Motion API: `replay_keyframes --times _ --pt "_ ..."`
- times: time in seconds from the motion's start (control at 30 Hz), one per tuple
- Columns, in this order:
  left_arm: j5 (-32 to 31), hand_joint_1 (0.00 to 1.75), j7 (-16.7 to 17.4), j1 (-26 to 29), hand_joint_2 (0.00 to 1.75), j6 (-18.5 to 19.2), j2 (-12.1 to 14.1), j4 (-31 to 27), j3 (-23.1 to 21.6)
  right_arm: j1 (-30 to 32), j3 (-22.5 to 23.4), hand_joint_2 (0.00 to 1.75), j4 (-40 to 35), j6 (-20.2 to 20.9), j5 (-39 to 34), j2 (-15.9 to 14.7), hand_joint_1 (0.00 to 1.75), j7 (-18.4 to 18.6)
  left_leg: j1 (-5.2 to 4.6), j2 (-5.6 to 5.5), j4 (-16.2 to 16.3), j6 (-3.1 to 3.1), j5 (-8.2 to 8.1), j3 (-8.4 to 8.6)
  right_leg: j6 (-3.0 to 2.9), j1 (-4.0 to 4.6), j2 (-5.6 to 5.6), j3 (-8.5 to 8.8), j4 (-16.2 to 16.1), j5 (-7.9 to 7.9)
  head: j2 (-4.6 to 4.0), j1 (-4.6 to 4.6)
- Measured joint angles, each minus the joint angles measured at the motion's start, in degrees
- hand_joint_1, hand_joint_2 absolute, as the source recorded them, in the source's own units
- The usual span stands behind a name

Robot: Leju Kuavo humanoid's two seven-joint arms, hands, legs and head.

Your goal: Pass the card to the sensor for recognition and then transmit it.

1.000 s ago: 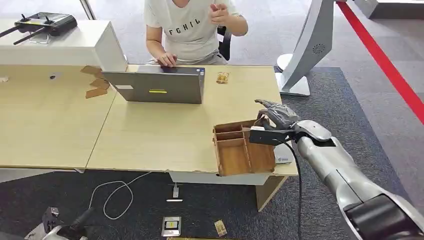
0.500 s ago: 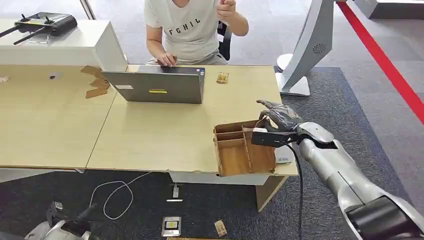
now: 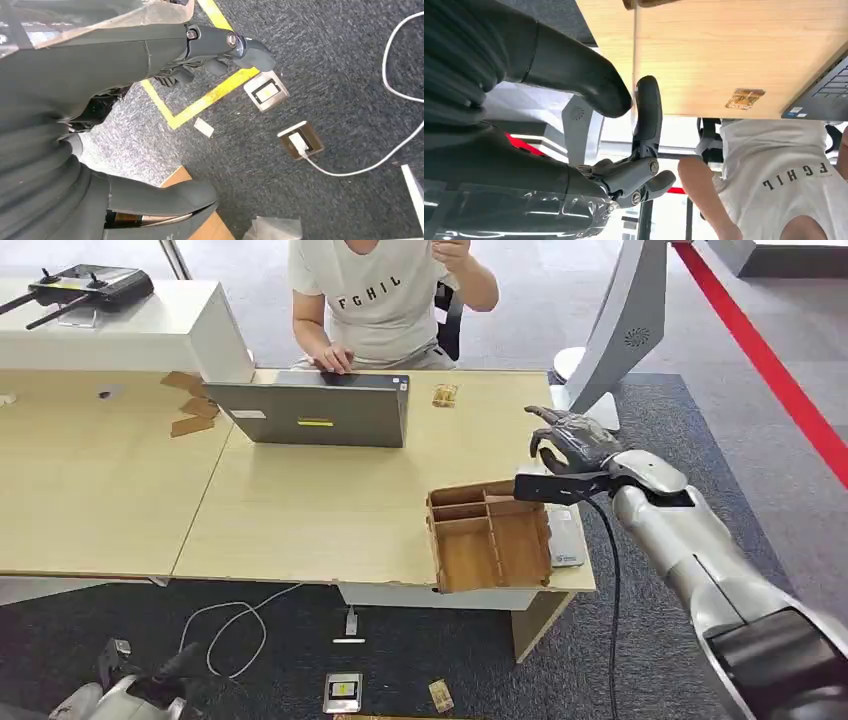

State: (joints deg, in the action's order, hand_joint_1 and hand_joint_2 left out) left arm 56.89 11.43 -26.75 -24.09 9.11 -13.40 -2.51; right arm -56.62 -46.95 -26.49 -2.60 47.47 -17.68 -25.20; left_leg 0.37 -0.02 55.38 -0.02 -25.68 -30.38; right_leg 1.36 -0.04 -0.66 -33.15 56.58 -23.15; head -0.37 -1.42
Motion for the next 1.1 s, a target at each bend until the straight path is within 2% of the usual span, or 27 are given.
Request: replay_keyframes --times 0.37,0.6,1.1 --pt "0.55 0.0 0.42 -0.09 1.75 -0.59 -0.07 0.0 0.0 -0.03 -0.07 1.75 -0.24 -0.15 -0.13 -0.02 1.75 -0.44 0.0 -0.01 0.0 0.0 0.0 -0.02 0.0 0.0 0.0 0.0 0.0 0.0 0.0 0.0" --pt "0.72 0.0 1.05 -0.06 1.75 -0.59 0.02 0.0 0.0 -0.34 -0.07 1.75 -0.74 -2.54 -0.33 0.13 1.75 -0.85 0.0 -0.01 0.0 0.0 0.0 -0.04 0.0 0.0 0.0 0.0 0.01 0.0 0.0 0.0" --pt "-0.06 0.0 1.05 -0.05 1.75 -1.09 -0.18 0.0 -0.2 -9.0 -0.09 1.75 -2.47 -2.99 -0.07 2.45 1.75 -1.44 0.0 0.0 0.0 0.0 0.02 -0.04 -0.01 0.0 0.0 -0.02 0.02 0.01 0.0 0.0"
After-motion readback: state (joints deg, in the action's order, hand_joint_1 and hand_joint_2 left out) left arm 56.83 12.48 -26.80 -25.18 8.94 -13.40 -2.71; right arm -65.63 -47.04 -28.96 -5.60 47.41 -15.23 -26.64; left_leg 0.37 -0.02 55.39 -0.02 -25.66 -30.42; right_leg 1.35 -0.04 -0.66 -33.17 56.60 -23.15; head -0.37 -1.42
